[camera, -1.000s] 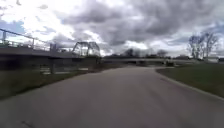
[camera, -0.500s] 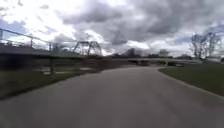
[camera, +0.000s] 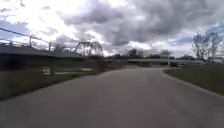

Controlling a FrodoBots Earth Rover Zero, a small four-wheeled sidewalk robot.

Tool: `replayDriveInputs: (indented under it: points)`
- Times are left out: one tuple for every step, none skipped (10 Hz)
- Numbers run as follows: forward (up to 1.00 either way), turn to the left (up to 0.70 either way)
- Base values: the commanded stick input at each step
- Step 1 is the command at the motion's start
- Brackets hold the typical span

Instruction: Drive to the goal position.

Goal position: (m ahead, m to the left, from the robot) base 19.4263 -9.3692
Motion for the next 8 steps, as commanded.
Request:
replayDriveInputs:
  points:
    - [1.00,-0.06]
    - [1.00,-0.06]
    - [1.00,-0.07]
    - [1.00,-0.08]
    - [1.00,-0.08]
    - [1.00,-0.08]
    - [1.00,-0.08]
    - [1.00,-0.08]
